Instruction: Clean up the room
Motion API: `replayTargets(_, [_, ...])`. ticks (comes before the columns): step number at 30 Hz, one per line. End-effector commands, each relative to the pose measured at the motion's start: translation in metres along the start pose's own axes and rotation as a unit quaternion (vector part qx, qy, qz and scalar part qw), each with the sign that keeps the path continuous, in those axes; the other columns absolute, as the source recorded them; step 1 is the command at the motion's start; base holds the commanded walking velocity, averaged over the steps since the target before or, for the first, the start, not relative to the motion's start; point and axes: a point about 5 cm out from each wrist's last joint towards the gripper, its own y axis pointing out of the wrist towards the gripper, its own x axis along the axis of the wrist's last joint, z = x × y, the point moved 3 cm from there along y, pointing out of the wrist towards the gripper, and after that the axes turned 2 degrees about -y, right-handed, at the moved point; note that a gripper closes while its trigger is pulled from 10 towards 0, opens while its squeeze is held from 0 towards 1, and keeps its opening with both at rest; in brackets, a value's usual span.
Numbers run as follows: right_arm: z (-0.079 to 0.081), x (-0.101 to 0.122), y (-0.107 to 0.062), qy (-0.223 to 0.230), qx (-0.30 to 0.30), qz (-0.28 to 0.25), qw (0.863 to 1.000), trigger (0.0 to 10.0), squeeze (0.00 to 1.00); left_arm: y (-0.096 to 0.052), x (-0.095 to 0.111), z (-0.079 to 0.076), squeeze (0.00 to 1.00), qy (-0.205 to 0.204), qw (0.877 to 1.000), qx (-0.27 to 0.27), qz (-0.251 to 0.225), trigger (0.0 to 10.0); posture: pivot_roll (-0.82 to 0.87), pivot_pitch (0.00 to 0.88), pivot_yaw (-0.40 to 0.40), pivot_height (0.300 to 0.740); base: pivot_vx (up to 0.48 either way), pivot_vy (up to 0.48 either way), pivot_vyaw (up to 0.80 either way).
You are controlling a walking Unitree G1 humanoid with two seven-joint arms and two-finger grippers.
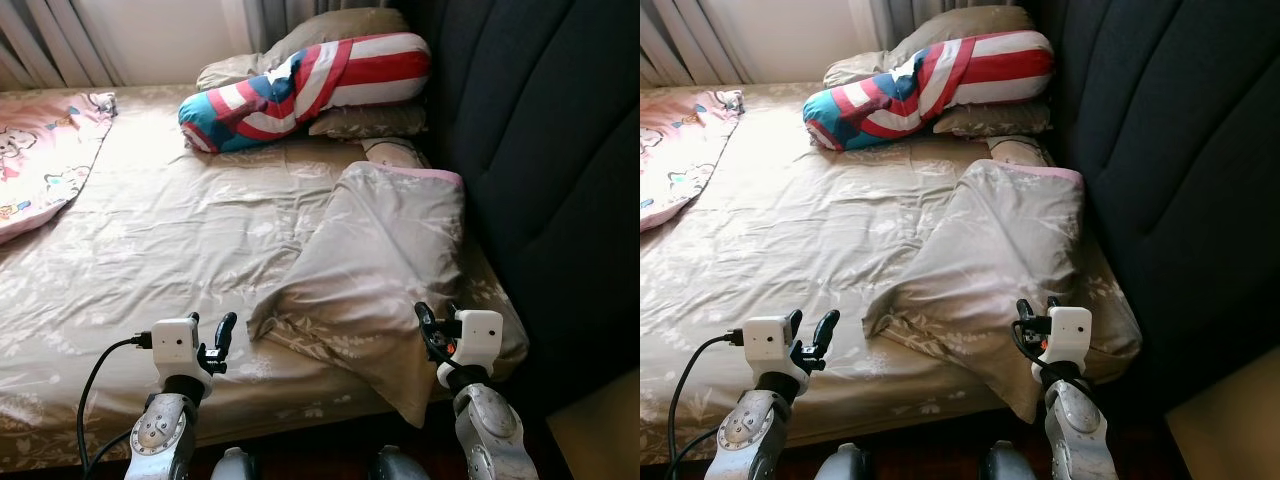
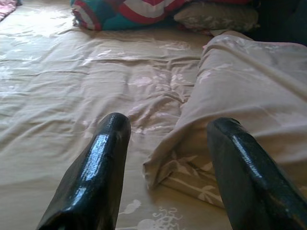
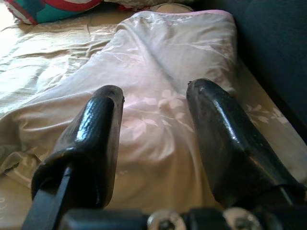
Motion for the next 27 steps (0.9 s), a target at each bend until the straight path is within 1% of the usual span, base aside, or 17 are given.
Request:
replayTargets(1, [0.0002,-0.0003,0.0008,-0.001,0.001,0.002,1.0,10.0,0.0,-0.0016,0.0003,-0.0002,0.0,0.001,1.0,0.0,0.001,10.0,-0.08,0.115,-0.016,0.656,0.0,0.0,0.0])
replayTargets(15, [0.0016,-0.0013,0.0022,0.0,0.004,0.006,1.0,10.0,0.0,-0.0013,-0.0005,-0.0007,0.0,0.001,1.0,-0.002,0.003,10.0,-0.08,0.113,-0.016,0.656,0.317,0.0,0.0])
replayTargets(22, [0.0062,-0.0018,0.0017,-0.004,0.021,0.006,1.0,10.0,0.0,-0.0016,-0.0005,-0.0005,0.0,0.001,1.0,-0.001,0.003,10.0,-0.08,0.114,-0.018,0.656,0.356,0.0,0.0])
replayTargets(27, [0.0061,-0.0025,0.0017,-0.004,0.02,0.007,1.0,10.0,0.0,-0.0022,-0.0009,-0.0003,0.0,0.001,1.0,-0.001,0.003,10.0,-0.08,0.115,-0.019,0.656,0.357,0.0,0.0])
